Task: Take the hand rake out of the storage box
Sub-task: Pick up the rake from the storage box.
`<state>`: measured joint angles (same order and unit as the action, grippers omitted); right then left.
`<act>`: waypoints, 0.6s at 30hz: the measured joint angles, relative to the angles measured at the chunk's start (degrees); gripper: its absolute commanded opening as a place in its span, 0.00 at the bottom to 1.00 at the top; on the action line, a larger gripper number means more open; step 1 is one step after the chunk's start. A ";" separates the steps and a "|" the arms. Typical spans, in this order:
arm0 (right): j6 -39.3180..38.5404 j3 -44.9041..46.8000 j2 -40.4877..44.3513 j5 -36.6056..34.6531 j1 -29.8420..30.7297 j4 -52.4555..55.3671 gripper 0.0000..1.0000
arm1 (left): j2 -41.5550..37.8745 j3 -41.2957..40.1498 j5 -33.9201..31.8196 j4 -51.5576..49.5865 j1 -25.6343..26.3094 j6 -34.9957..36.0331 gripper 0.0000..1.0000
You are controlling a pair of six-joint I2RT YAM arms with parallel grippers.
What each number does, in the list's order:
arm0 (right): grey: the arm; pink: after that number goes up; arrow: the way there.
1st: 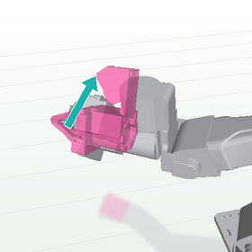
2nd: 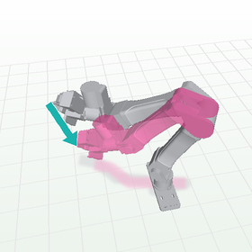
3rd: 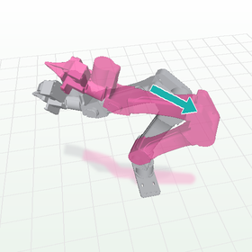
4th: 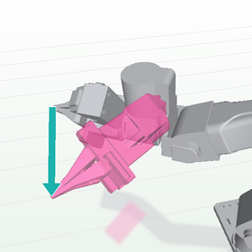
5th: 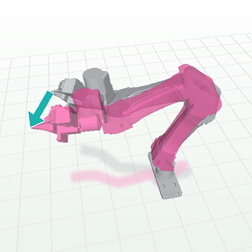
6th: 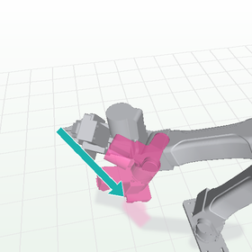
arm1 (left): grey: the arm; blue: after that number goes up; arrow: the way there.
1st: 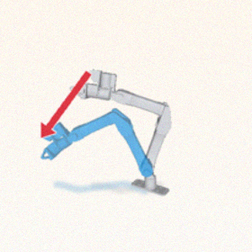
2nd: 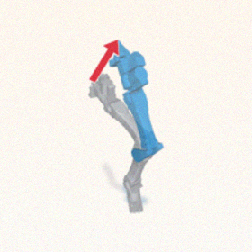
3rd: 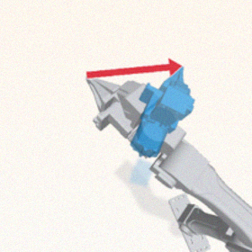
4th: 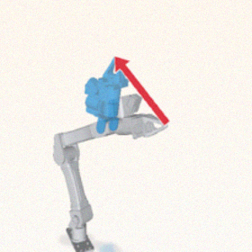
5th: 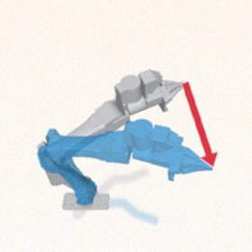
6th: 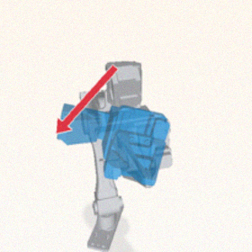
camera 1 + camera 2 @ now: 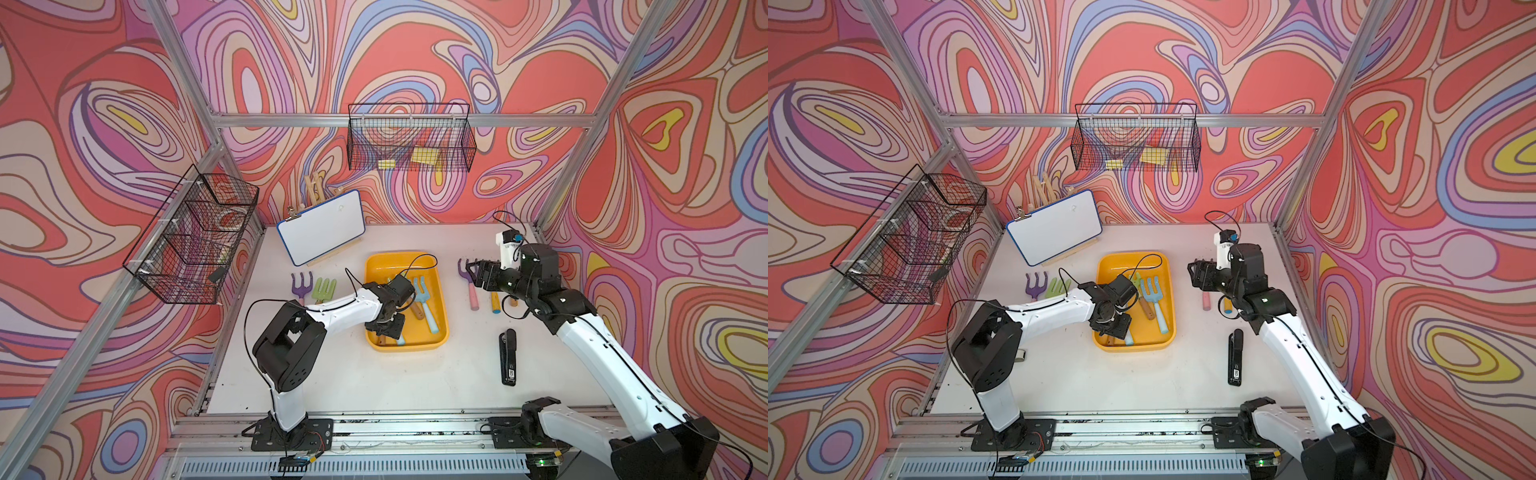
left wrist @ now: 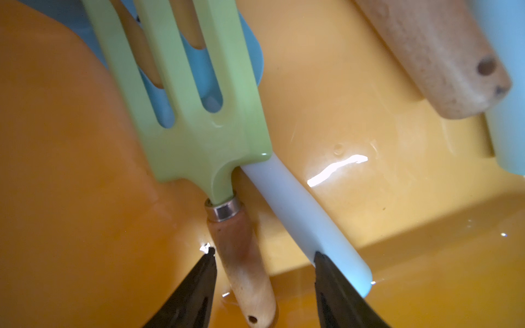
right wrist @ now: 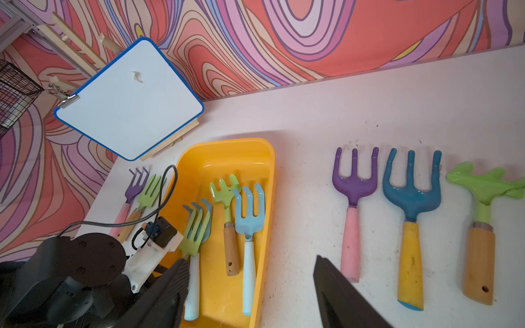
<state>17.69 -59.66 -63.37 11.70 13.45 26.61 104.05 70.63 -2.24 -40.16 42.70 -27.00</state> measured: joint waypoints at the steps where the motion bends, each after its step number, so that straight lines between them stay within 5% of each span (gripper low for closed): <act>1: 0.00 0.00 0.00 0.07 0.00 0.02 0.73 | 0.02 0.00 -0.17 0.15 -0.07 0.00 0.60; 8: 0.00 0.00 0.00 0.33 0.00 0.00 0.72 | 0.74 -0.70 -0.28 2.27 -1.14 0.13 0.58; 18: 0.02 0.00 0.00 0.37 0.00 0.00 0.71 | 2.80 -1.01 0.42 3.76 -1.55 0.39 0.35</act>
<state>17.72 -59.66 -63.37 12.08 13.45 26.61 106.85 69.63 -1.83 -36.40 41.15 -26.61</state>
